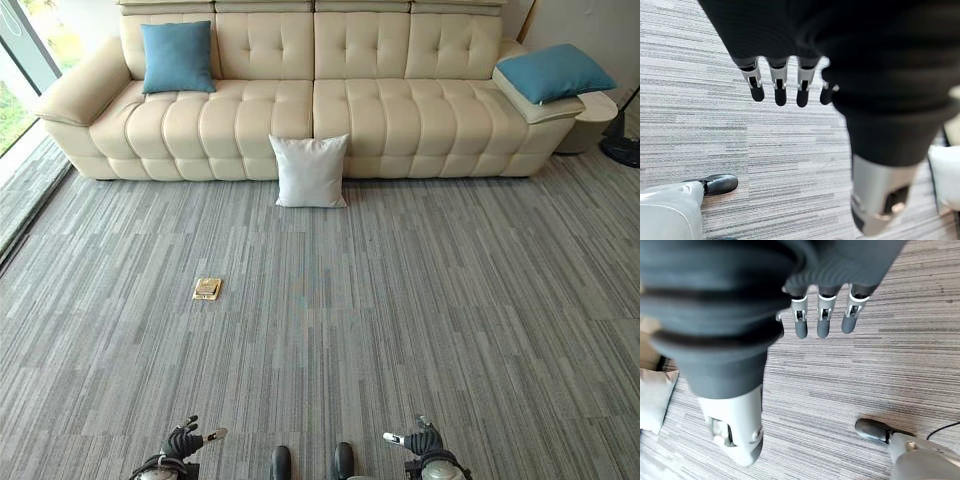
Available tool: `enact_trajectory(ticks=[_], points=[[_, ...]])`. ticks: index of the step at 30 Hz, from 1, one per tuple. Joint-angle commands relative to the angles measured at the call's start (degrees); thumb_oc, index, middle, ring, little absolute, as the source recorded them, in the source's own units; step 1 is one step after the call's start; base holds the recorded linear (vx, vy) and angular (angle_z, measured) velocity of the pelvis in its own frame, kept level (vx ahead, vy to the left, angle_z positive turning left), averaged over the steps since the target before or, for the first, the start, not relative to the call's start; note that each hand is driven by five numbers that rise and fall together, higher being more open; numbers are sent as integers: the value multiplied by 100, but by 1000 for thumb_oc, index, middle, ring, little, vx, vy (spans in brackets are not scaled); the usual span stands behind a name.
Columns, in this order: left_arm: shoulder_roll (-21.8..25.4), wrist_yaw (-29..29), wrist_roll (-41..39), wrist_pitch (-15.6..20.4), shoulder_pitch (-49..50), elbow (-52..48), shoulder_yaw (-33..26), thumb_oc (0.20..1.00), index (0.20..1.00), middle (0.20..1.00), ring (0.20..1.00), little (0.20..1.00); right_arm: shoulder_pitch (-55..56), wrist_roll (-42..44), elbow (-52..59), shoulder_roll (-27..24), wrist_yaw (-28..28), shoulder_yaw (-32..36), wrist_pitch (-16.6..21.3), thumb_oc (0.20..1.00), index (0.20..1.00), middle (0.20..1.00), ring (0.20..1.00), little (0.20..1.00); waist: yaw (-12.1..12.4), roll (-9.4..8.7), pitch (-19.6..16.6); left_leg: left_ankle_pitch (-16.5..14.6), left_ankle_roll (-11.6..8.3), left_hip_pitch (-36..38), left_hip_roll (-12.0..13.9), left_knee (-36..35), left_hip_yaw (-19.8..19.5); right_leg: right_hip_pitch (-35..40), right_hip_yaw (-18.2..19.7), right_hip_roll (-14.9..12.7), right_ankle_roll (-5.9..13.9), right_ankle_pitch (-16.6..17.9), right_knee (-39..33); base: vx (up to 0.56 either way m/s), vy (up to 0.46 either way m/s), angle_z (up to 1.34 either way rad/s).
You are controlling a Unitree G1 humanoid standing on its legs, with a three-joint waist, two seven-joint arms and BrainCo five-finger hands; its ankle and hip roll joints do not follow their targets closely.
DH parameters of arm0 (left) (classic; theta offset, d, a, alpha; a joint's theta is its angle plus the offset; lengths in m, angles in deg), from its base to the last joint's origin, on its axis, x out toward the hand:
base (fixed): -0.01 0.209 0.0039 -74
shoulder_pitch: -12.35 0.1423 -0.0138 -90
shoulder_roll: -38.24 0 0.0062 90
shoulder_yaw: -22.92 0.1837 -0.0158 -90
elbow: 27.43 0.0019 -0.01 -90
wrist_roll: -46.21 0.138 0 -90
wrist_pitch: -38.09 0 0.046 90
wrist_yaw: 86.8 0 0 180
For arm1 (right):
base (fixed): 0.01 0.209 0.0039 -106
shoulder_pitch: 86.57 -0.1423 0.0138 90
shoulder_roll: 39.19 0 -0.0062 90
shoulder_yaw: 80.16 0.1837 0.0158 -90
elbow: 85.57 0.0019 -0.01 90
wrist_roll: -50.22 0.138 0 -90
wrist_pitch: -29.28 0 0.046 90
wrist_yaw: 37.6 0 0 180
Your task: Pick up all the scattered cushions and arrange them neatly on the sofa.
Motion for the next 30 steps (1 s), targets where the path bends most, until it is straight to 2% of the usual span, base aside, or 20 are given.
enact_trajectory(ticks=[1, 2, 3, 5, 7, 11, 14, 15, 17, 18, 19, 21, 23, 24, 25, 27, 30], points=[[107, -121, -74, 143, -396, -7, -11, 1000, 1000, 1000, 1000, 1000, -299, -100, 224, -64, 51, -157, 35, 1000, 1000, 1000, 1000, 1000, 103, -153, 120, -650, -175, 281, 132, -2, -206, 139, 81, -519, 665, -826, 480, -48, 190, 5], [267, -150, -21, 152, -381, -471, 2, 1000, 1000, 1000, 1000, 1000, -329, -93, 391, -49, 75, -140, -7, 1000, 1000, 1000, 1000, 1000, 79, -49, 402, -747, 20, 389, 77, 71, -199, -718, 145, -563, 877, -617, 2252, 61, 245, -10], [296, -142, 1, 157, -344, -617, 2, 1000, 1000, 1000, 1000, 1000, -297, -86, 488, -36, 66, -130, 1, 1000, 1000, 1000, 1000, 1000, 44, 33, 449, -787, 30, 535, 102, 43, -236, -1099, 119, -453, 831, -557, 2754, 128, 251, -34], [306, -126, 19, 169, -348, -694, 11, 1000, 1000, 1000, 1000, 1000, -295, -84, 548, -63, 68, -128, 11, 1000, 1000, 1000, 1000, 1000, -11, 65, 477, -853, 15, 718, 82, -2, -269, -1289, -42, -358, 729, -642, 2517, 253, 16, -14], [274, -128, -3, 155, -427, -640, 45, 1000, 1000, 1000, 1000, 1000, -283, -81, 559, -94, 104, -122, -36, 1000, 1000, 1000, 1000, 1000, -170, 61, 514, -999, -31, 922, 5, -2, -394, -1454, -227, -189, 674, -575, 1791, 252, -71, 34], [187, -118, -50, 170, -571, -246, 59, 1000, 1000, 1000, 1000, 1000, -243, -73, 453, -96, 133, -108, -29, 1000, 1000, 1000, 1000, 1000, -295, 75, 487, -1159, -96, 1085, -7, -2, -480, -1347, -248, -183, 636, -490, 1251, 226, -118, 29], [77, -107, -105, 153, -536, 109, 27, 1000, 1000, 1000, 1000, 1000, -182, -16, 301, -87, 139, -54, 15, 1000, 1000, 1000, 1000, 1000, -332, 138, 312, -1255, -180, 1223, 106, 27, -439, -1097, -218, -100, 455, -572, 1165, 319, -164, 33], [24, -86, -162, 134, -531, 201, 19, 1000, 1000, 1000, 1000, 1000, -213, 23, 197, -112, 126, -37, 45, 1000, 1000, 1000, 1000, 1000, -355, 160, 267, -1242, -298, 1105, 171, 420, -378, -880, -239, -76, 376, -644, 1056, 343, -206, 32], [21, -80, -146, 123, -512, 258, 15, 1000, 1000, 1000, 1000, 1000, -200, 6, 207, -161, 107, -60, 69, 1000, 1000, 1000, 1000, 1000, -360, 174, 245, -1101, -404, 957, 183, 983, -350, -675, -240, -32, 279, -729, 972, 298, -180, 29], [11, -66, -148, 119, -502, 244, 11, 1000, 1000, 1000, 1000, 1000, -200, 0, 252, -209, 79, -79, 100, 1000, 1000, 1000, 1000, 1000, -337, 141, 301, -822, -552, 706, 130, 1675, -312, -437, -206, -22, 176, -815, 897, 327, -177, -2], [11, -60, -180, 117, -522, 242, 6, 1000, 1000, 1000, 1000, 1000, -203, 7, 216, -240, 73, -64, 81, 1000, 1000, 1000, 1000, 1000, -306, 69, 355, -686, -573, 393, 185, 2164, -119, -244, -192, -80, 94, -939, 872, 305, -146, 8], [-9, -46, -186, 109, -531, 289, 5, 1000, 1000, 1000, 1000, 1000, -218, 16, 119, -259, 73, -45, 70, 1000, 1000, 1000, 1000, 1000, -256, 1, 373, -807, -492, 152, 270, 2163, 107, -76, -200, -144, 81, -1036, 807, 231, -59, 3], [-21, -33, -169, 94, -501, 329, 3, 1000, 1000, 1000, 1000, 1000, -224, 21, 68, -275, 68, -38, 77, 1000, 1000, 1000, 1000, 1000, -183, -80, 368, -1053, -390, -29, 262, 1894, 163, 90, -173, -214, 126, -1099, 724, 280, 1, -35], [-13, -44, -156, 93, -485, 290, 29, 1000, 1000, 1000, 1000, 1000, -232, 1, 71, -310, 72, -48, 79, 1000, 1000, 1000, 1000, 1000, -115, -94, 367, -916, -415, -285, 298, 1544, 88, 257, -164, -249, 170, -1164, 613, 238, 27, -28], [-13, -44, -156, 92, -484, 289, 29, 1000, 1000, 1000, 1000, 1000, -231, 1, 71, -310, 72, -48, 79, 1000, 1000, 1000, 1000, 1000, -114, -97, 373, -913, -415, -271, 295, 1534, 89, 268, -163, -252, 171, -1166, 610, 329, 79, -35], [17, -102, -198, 101, -437, 96, 63, 1000, 1000, 1000, 1000, 1000, -248, -76, 46, -365, 122, -82, 52, 1000, 1000, 1000, 1000, 1000, 50, -6, 406, -35, -572, -800, 529, 620, -175, 586, -83, -191, 211, -1337, 459, 349, 126, -18], [51, -128, -215, 110, -425, 21, 61, 1000, 1000, 1000, 1000, 1000, -224, -121, 37, -375, 140, -94, 8, 1000, 1000, 1000, 1000, 1000, 128, -40, 437, 62, -612, -1052, 531, 295, -94, 850, 9, -235, 259, -1437, 346, 239, 111, -13]])
